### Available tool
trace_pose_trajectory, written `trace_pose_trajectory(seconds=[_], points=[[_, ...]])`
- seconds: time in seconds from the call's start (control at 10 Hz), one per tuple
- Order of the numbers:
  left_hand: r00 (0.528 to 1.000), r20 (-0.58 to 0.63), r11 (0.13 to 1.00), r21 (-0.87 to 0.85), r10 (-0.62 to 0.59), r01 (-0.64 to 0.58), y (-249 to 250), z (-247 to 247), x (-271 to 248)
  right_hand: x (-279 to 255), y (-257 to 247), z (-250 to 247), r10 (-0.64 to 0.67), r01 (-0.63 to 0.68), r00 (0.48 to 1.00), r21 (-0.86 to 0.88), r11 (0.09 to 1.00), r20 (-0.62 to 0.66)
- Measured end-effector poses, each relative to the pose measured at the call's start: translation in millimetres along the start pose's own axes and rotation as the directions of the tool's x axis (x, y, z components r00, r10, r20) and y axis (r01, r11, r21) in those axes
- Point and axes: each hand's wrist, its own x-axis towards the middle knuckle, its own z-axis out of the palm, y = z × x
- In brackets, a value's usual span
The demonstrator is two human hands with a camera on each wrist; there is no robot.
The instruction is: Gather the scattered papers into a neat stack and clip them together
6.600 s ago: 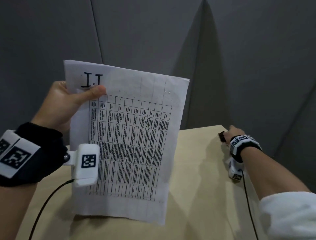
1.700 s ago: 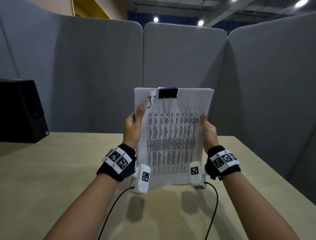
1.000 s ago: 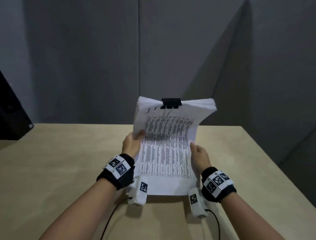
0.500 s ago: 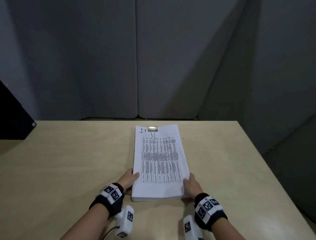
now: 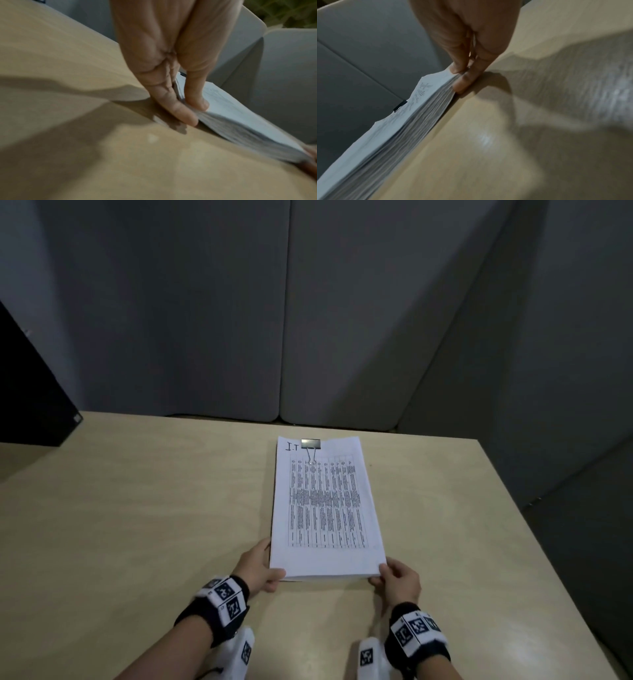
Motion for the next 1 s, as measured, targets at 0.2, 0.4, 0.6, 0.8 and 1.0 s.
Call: trace_pose_trajectory(seconds=[0.2, 0.4, 0.6, 0.8, 1.0], points=[[0.993, 0.075, 0.987, 0.130, 0.086, -0.095, 10.1, 23.8, -3.3, -1.7, -8.9, -18.0, -0.086, 0.077, 0.985, -0.063, 0.995, -0.151], [0.969, 0.239, 0.993, 0.088, 0.054, -0.077, 27.4, 106.1, 6.4, 29.9, -25.4, -88.9, -0.063, 0.048, 0.933, -0.053, 0.997, -0.354], [0.985, 0.174, 0.964, 0.264, -0.007, -0.040, 40.9, 204.2, 2.3, 77.8, -30.9, -171.6, 0.030, -0.021, 0.873, 0.025, 0.999, -0.487], [0.980, 0.192, 0.932, 0.342, 0.058, -0.122, 48.9, 249.3, 12.0, 116.8, -36.1, -209.9, 0.038, -0.040, 0.900, 0.005, 0.999, -0.435], [0.985, 0.174, 0.905, 0.421, -0.019, -0.057, 36.6, 222.3, 11.9, 131.4, -3.3, -233.9, 0.048, -0.075, 0.882, -0.040, 0.996, -0.468]])
